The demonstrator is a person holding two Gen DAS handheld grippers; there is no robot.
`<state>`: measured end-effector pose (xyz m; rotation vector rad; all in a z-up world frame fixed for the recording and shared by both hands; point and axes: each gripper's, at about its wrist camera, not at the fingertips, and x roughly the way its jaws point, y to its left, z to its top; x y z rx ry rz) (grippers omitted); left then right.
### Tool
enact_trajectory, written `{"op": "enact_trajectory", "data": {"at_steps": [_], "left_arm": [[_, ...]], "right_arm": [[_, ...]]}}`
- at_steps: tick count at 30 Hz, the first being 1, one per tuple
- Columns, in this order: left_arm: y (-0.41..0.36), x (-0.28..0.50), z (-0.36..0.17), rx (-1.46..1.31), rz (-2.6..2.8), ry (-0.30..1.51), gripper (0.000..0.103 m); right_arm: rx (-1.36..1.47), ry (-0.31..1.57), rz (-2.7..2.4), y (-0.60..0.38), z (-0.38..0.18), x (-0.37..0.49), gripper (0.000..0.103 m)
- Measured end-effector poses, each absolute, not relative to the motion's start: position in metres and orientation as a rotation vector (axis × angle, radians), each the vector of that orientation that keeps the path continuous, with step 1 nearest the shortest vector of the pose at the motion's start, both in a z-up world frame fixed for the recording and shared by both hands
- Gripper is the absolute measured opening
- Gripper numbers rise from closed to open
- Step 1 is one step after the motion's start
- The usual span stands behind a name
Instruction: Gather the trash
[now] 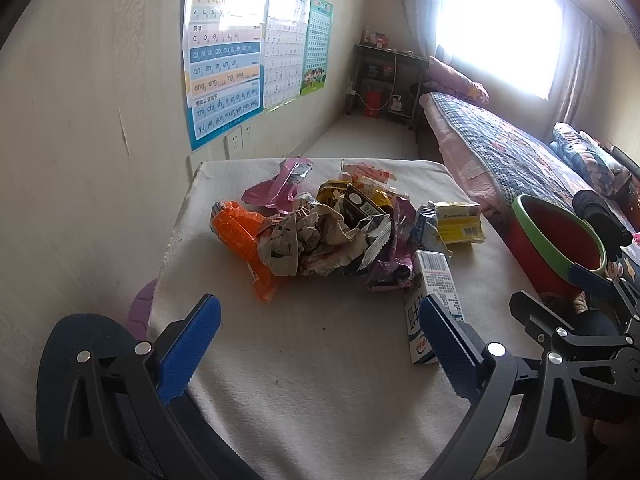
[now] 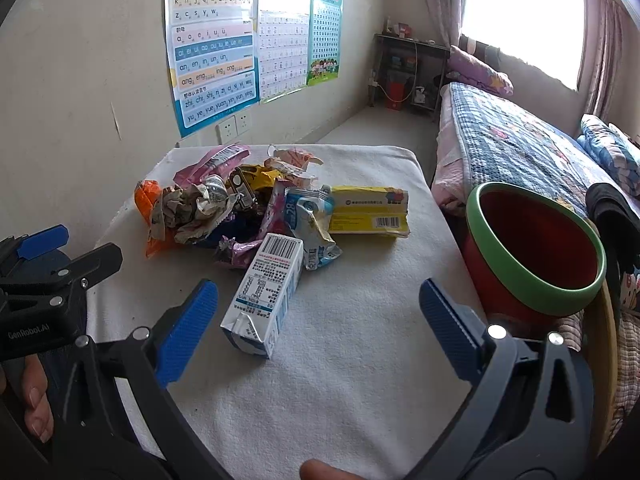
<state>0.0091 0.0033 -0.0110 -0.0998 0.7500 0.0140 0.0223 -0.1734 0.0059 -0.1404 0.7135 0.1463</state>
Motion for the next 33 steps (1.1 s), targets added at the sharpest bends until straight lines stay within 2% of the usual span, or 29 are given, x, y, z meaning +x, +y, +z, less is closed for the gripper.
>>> {"op": "enact_trajectory", "data": {"at_steps": [33], "left_arm": [[0.0070,0.0100,-0.0116,-0.127,0.017,0.751,0.095]], "right_arm": [[-0.141,0.726,0.149,-0.1735,0.0027,0.0241,0.099]]}}
